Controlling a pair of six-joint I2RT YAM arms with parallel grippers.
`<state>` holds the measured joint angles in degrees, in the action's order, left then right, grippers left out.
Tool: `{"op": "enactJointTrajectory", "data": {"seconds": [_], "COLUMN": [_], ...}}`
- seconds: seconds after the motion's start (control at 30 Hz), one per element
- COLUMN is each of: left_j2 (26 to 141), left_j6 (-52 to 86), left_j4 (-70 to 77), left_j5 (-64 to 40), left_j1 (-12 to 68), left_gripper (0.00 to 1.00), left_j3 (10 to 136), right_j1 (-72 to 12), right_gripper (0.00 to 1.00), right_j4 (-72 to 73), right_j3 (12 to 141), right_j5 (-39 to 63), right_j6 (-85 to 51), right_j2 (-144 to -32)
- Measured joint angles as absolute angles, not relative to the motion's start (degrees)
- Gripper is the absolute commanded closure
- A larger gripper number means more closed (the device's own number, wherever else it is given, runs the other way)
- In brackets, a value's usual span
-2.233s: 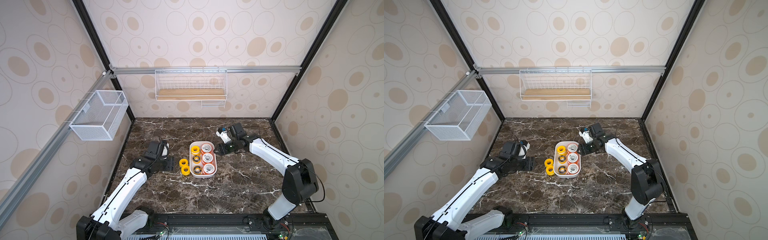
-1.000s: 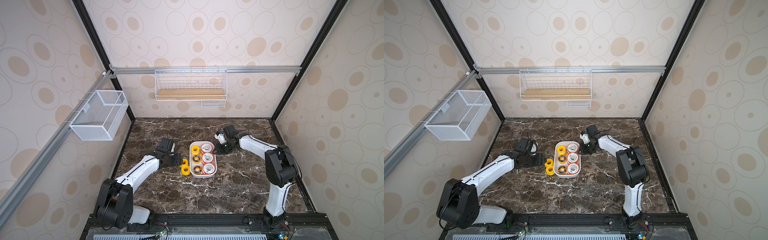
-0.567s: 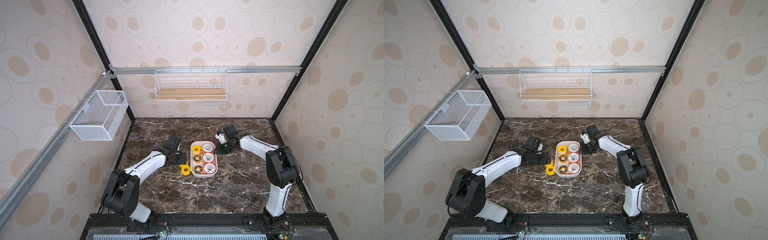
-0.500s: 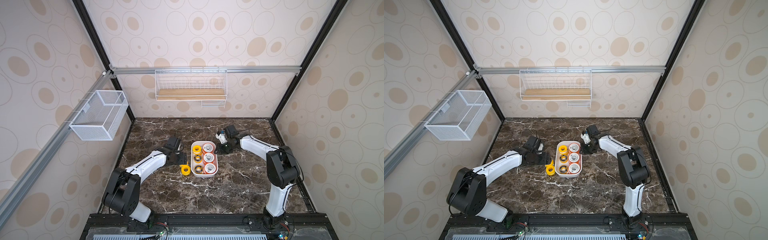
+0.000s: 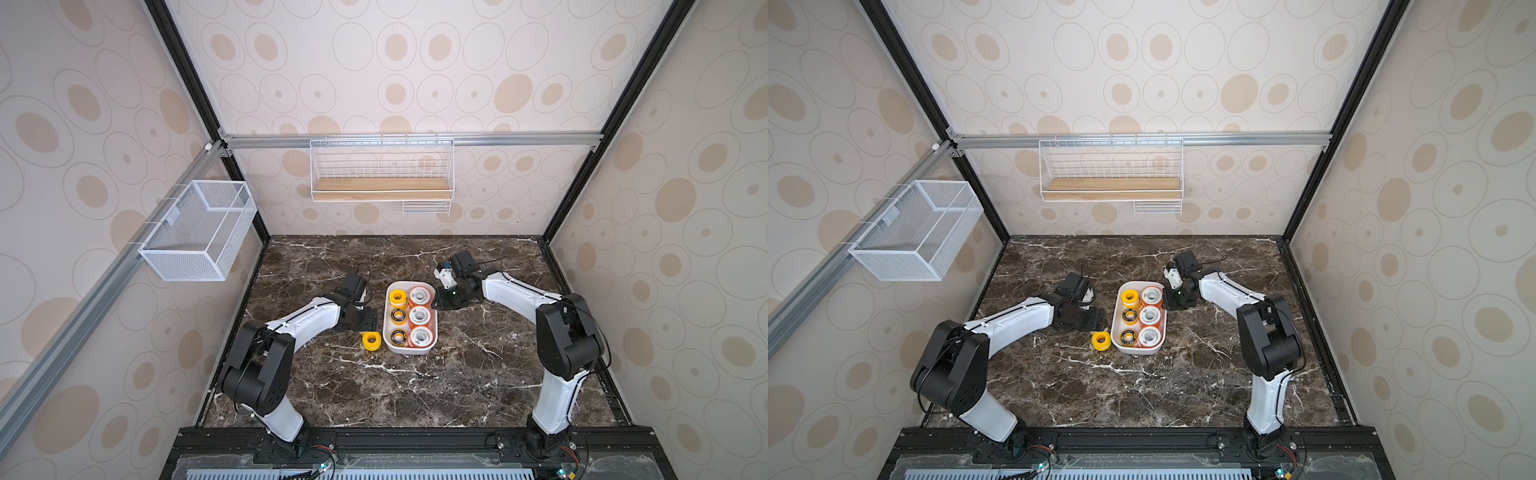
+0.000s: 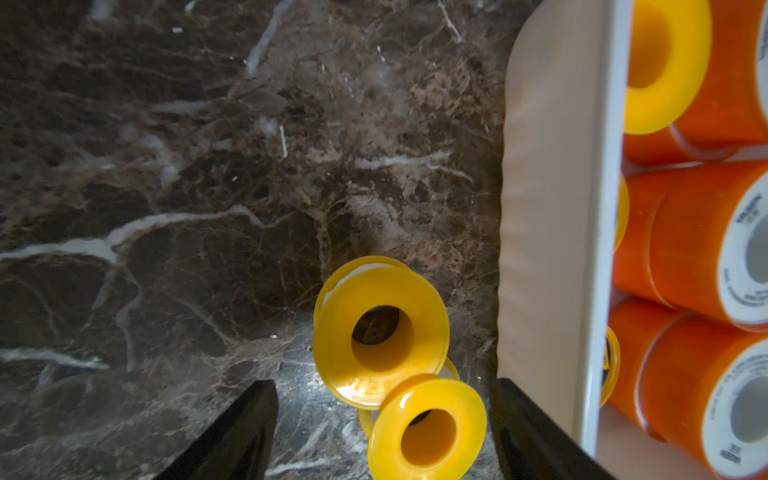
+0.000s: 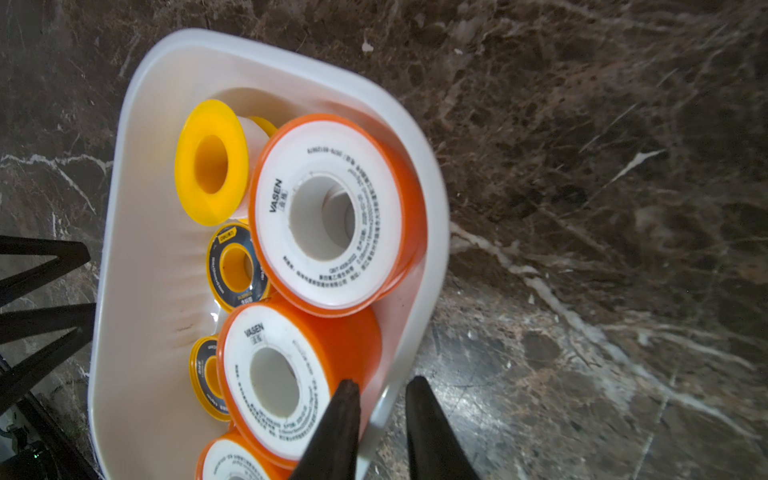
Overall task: Put the sealing tape into the storage box
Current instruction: Pick up the sealing tape at the center of the board.
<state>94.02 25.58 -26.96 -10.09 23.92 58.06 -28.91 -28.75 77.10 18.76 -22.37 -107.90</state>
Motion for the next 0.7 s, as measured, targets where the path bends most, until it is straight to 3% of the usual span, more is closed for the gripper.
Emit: {"op": "enactJointTrajectory", "data": {"seconds": [0.7], "left_j2": [101.2], "left_j6": [23.9], "left_j4": [-25.7], "left_j5": [-7.1], "left_j1": [25.3], "left_gripper": [0.25], "left_j3": [60.8], "right_j1": [-28.9], "right_gripper": [0.75], "right_j4": [-28.8], "right_j3": [77.1], "right_j5": [19.2], "right_j6": [-22.0], "right_j2": [-107.9]}}
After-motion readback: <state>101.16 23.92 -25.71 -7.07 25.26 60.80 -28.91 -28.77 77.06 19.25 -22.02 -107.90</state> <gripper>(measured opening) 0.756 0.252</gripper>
